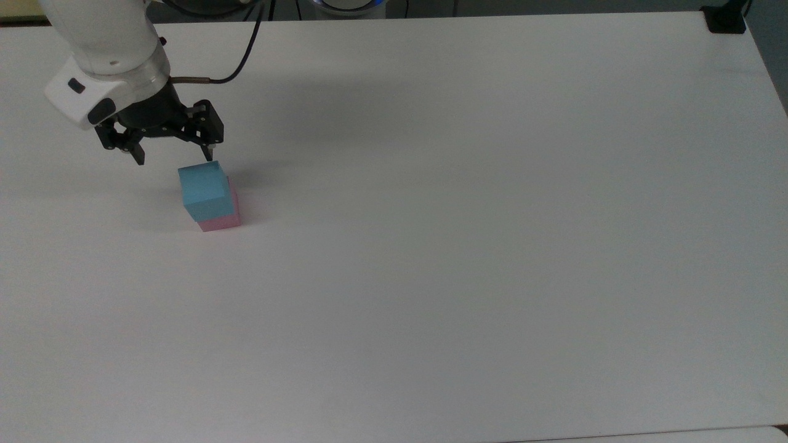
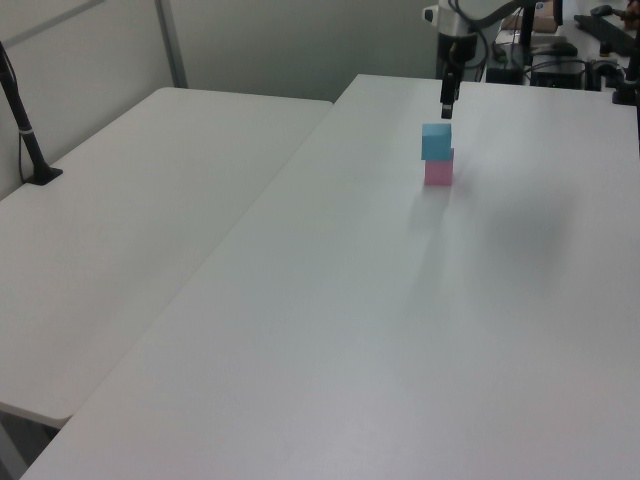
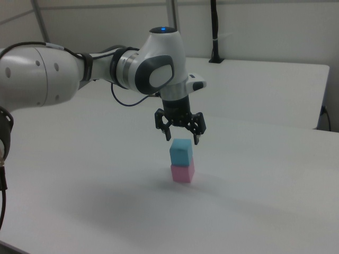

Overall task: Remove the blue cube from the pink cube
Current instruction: 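Move the open gripper down over the blue cube atop the pink cube, then lower the gripper around the blue cube and close on it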

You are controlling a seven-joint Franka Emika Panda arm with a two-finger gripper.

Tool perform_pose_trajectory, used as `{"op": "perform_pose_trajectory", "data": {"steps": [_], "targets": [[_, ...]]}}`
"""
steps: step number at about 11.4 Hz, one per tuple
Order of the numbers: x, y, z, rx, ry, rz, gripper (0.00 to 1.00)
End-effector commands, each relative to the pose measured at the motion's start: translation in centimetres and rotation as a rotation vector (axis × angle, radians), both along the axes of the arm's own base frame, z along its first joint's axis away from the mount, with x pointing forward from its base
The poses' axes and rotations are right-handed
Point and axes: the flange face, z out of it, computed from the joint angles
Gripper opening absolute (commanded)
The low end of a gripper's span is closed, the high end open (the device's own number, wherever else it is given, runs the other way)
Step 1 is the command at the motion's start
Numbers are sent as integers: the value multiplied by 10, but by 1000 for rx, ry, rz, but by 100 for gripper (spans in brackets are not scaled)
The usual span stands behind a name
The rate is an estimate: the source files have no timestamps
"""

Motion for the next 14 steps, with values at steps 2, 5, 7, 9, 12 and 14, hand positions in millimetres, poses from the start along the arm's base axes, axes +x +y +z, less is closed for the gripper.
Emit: {"op": "perform_pose_trajectory", "data": {"steps": [2, 5, 7, 9, 12, 14], "targets": [[2, 16, -9, 15, -4, -25, 100], [8, 30, -30, -1, -25, -45, 100], [12, 42, -35, -12, -37, -52, 88], [12, 48, -38, -8, -31, -84, 74], [9, 45, -31, -10, -30, -74, 47], [2, 32, -23, -12, -17, -82, 46]]}}
